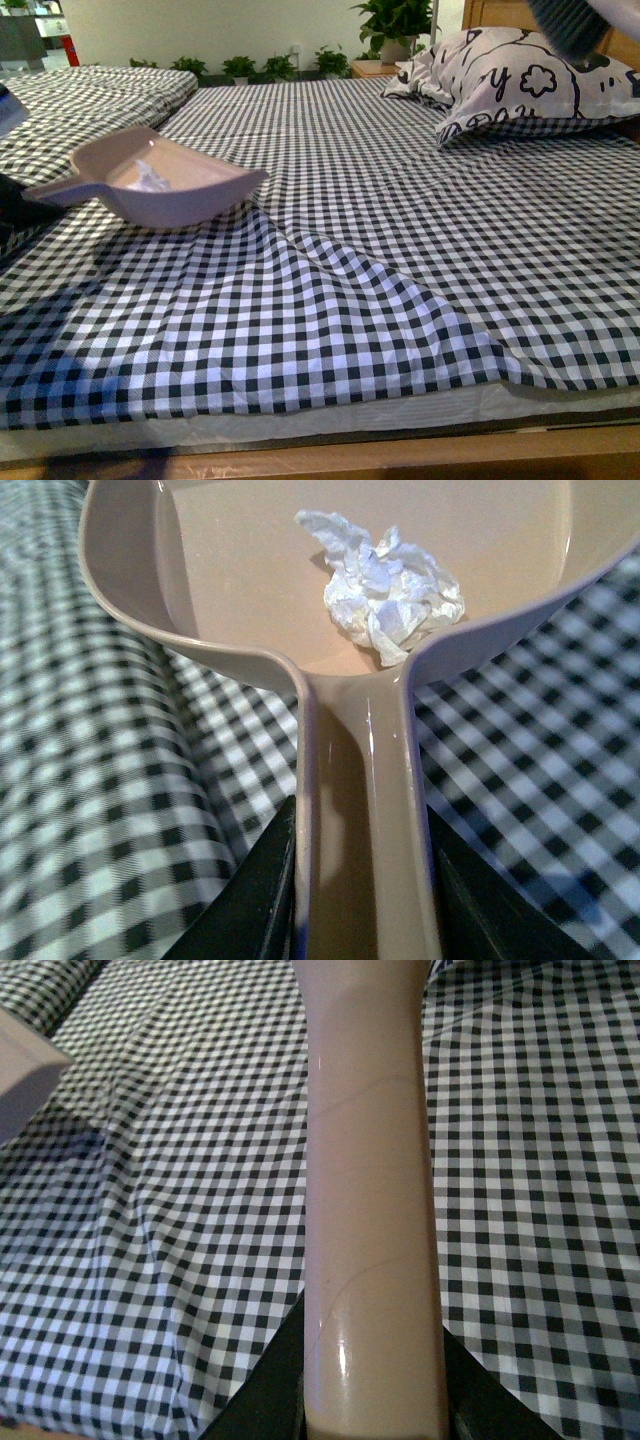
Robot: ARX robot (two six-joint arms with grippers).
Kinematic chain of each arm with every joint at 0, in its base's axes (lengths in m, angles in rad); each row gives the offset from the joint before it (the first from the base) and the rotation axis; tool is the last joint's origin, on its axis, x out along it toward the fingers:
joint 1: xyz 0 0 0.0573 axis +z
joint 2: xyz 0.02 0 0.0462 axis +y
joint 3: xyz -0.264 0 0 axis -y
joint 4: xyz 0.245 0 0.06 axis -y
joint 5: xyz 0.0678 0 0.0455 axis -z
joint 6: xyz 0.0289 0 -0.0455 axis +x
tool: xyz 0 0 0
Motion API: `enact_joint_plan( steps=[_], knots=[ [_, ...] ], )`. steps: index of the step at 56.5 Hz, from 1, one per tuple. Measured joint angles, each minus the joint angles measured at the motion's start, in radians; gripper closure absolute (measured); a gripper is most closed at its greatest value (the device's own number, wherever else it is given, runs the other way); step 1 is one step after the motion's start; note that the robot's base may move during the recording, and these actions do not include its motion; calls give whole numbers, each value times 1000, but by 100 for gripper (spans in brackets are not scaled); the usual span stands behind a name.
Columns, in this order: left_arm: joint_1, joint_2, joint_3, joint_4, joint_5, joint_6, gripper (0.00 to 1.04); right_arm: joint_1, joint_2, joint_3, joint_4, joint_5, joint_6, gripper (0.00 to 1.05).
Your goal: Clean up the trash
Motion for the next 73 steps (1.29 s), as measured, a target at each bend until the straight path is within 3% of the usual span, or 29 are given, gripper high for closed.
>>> enact_joint_plan(
  steps=[7, 22, 56, 65, 73],
  knots=[
    [-6, -155, -104, 198, -131, -253, 77, -82, -98, -12, -44, -113, -19, 86],
    [-87, -461, -362, 285, -322, -431, 77, -211, -257, -50, -133, -301, -28, 86],
    [-287, -1035, -751, 198, -536, -462, 77, -428, -498, -63, -350, -642, -45, 86],
    [-344, -1171, -867, 160, -631, -463, 77, -466, -578, -106, -338, -698, -6, 86],
    [-380, -1227, -920, 151, -658, -474, 77, -489, -627, -142, -255, -698, 25, 86]
  ],
)
